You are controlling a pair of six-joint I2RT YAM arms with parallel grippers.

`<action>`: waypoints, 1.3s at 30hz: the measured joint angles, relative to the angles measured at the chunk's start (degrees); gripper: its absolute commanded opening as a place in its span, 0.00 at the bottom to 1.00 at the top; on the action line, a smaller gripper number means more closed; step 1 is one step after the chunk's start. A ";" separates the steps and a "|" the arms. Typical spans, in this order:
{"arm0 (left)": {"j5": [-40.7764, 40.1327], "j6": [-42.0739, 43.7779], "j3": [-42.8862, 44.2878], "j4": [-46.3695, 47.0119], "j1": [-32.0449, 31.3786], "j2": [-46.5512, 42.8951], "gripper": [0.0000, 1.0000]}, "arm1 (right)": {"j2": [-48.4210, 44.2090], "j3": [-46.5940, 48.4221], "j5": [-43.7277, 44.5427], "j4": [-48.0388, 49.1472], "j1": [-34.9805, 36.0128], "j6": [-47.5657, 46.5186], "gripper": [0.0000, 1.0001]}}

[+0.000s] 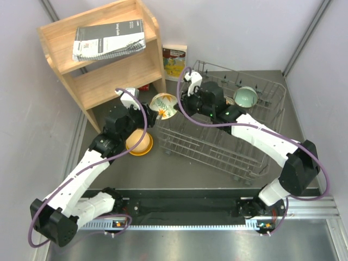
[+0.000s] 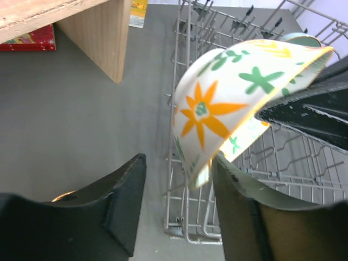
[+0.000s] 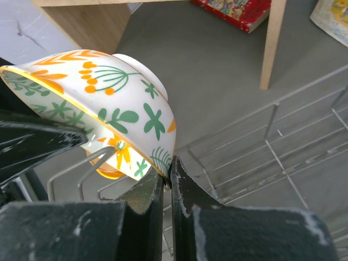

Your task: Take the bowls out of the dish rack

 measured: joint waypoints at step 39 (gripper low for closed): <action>-28.22 1.33 0.57 -3.91 -0.15 -2.56 0.00 | 1.88 2.64 -0.15 0.52 1.16 0.85 0.62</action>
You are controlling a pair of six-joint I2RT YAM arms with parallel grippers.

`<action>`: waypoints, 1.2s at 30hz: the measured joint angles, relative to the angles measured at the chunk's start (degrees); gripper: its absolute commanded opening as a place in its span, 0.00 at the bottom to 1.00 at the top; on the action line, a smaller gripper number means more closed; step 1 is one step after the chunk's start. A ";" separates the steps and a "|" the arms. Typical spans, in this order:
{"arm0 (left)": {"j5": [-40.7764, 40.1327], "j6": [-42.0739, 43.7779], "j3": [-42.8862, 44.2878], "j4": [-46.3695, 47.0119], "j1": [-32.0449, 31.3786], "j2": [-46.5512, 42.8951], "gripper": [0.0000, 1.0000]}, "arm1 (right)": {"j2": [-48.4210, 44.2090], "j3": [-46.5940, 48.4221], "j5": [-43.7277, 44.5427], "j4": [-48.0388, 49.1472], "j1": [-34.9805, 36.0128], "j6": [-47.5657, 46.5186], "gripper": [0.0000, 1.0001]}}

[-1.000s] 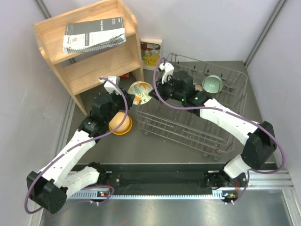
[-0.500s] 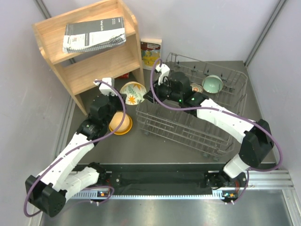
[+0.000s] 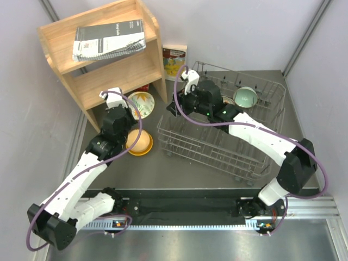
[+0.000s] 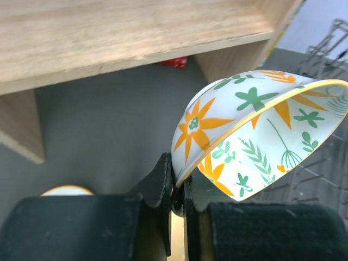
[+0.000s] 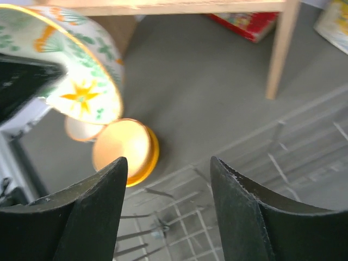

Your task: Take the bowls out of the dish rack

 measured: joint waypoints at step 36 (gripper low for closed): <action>9.11 -24.00 -9.60 -29.66 30.34 1.07 0.00 | -15.28 -13.18 11.63 -6.91 -14.58 -3.58 0.61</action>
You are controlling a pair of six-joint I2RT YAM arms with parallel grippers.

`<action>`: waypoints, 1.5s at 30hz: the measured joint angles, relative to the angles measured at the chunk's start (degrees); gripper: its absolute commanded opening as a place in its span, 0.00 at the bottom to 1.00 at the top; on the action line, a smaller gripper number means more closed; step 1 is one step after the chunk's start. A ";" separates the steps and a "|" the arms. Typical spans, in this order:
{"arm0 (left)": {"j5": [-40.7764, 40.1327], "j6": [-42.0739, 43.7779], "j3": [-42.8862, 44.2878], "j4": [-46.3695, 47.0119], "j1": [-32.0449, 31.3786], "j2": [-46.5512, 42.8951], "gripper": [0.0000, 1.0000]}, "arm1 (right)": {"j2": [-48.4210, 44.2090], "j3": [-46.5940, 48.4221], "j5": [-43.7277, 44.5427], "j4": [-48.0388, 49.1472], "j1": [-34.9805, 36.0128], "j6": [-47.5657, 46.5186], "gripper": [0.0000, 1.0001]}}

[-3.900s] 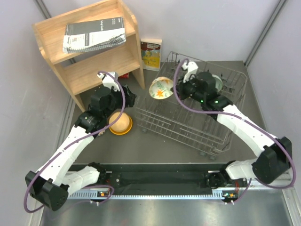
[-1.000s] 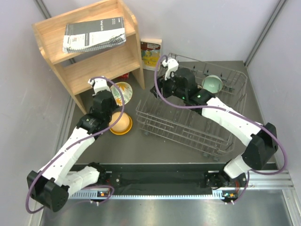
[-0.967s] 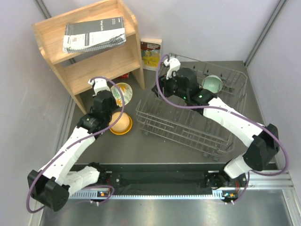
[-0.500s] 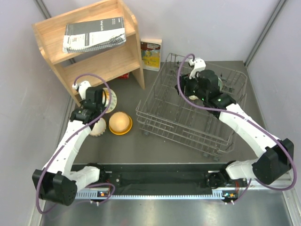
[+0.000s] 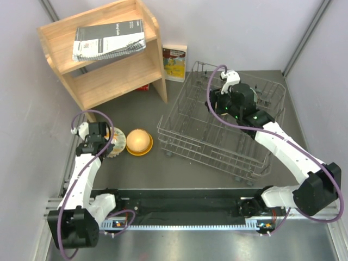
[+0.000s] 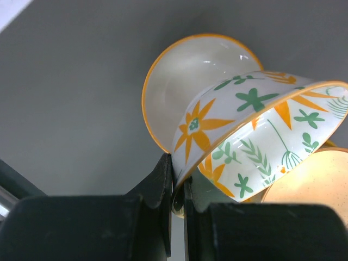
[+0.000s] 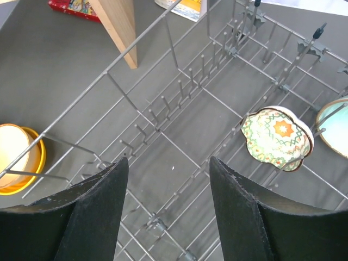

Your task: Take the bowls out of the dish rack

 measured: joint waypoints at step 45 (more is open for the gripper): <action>11.76 -4.20 -7.76 8.57 10.86 -0.39 0.43 | -0.81 -2.75 -1.11 0.02 -0.35 0.02 0.61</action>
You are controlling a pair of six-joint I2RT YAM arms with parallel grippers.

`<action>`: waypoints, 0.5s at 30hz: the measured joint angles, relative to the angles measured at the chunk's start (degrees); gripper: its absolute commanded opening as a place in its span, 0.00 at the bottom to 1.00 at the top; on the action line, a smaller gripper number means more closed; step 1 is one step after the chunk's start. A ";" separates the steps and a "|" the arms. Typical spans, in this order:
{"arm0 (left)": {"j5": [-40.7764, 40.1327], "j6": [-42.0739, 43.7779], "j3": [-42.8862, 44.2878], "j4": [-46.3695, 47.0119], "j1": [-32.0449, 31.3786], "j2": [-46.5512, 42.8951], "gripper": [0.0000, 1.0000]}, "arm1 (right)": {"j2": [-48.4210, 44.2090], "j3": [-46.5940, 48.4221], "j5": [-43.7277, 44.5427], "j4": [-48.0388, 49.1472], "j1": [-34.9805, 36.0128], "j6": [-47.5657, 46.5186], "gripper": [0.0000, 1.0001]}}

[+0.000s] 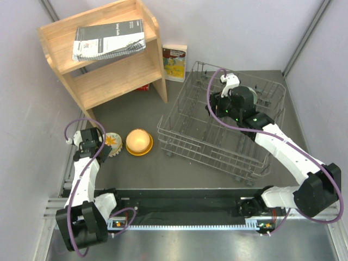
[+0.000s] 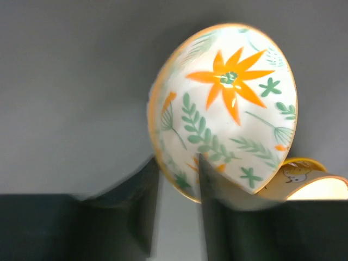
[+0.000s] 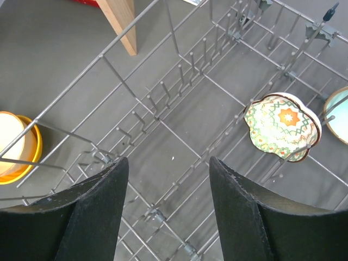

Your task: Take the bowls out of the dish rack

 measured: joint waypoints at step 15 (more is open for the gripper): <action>-1.84 0.94 1.62 -1.70 0.11 -2.47 0.45 | -0.02 0.00 0.31 -0.04 -0.37 0.00 0.64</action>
